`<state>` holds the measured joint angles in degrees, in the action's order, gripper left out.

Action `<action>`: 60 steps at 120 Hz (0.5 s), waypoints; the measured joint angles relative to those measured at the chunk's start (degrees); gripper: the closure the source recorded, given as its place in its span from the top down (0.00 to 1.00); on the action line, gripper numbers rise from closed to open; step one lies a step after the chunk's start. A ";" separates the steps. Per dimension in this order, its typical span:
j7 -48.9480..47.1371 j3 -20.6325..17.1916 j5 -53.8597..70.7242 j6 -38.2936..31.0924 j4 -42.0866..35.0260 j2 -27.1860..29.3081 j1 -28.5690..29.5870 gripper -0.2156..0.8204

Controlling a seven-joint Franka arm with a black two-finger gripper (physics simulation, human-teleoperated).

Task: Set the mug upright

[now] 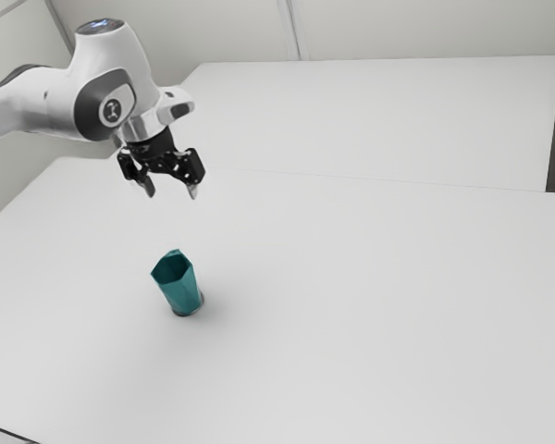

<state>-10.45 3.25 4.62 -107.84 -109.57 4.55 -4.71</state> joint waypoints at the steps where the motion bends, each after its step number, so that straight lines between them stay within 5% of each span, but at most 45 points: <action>1: 0.06 0.00 -0.03 0.43 0.41 -0.12 0.04 0.76; 60: 3.01 0.09 -0.48 13.73 16.74 -2.98 0.26 0.77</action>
<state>-7.44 3.34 4.14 -94.11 -92.83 1.58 -4.45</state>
